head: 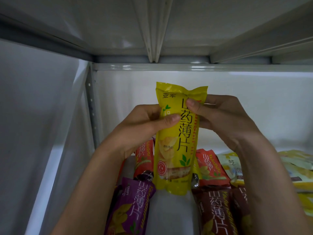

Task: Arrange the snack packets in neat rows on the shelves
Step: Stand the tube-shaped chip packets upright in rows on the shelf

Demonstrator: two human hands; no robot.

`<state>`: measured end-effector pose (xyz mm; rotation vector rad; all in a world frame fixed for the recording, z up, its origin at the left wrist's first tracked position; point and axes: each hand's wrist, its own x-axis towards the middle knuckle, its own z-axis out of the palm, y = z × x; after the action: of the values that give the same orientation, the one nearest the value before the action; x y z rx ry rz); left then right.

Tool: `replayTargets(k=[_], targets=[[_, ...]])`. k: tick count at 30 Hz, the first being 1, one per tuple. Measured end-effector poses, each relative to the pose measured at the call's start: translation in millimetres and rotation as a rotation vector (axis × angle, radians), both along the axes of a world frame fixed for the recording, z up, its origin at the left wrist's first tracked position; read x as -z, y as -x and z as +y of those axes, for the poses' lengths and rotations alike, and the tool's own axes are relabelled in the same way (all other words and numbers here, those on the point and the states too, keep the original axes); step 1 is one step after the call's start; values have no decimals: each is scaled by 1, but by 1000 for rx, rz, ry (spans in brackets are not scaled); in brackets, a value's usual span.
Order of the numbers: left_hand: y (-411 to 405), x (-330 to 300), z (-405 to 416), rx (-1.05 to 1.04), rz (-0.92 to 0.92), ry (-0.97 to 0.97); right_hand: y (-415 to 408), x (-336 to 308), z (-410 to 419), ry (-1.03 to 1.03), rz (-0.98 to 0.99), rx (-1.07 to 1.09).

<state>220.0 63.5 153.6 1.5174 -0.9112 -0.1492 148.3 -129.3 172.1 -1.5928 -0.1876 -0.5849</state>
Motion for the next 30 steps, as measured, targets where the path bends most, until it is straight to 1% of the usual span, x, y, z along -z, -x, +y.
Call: replayTargets(k=[3, 8, 14, 18, 22, 25, 27, 30], targets=[[-4, 3, -4, -44, -24, 25, 0, 0, -3, 13, 13, -25], [0, 3, -6, -9, -30, 23, 2, 2, -11, 60, 16, -51], [13, 4, -12, -47, 55, 26, 12, 1, -11, 54, 40, -31], [24, 15, -7, -64, 133, -2, 16, 11, -7, 61, 182, -75], [32, 45, -5, -117, 247, -42, 17, 35, -1, 73, 335, -98], [36, 71, 4, -136, 278, -123, 15, 55, 6, 15, 447, -80], [37, 82, 14, -152, 232, -222, 17, 67, 10, 40, 530, -57], [35, 87, 36, -275, 56, -408, 17, 82, 13, 207, 655, -66]])
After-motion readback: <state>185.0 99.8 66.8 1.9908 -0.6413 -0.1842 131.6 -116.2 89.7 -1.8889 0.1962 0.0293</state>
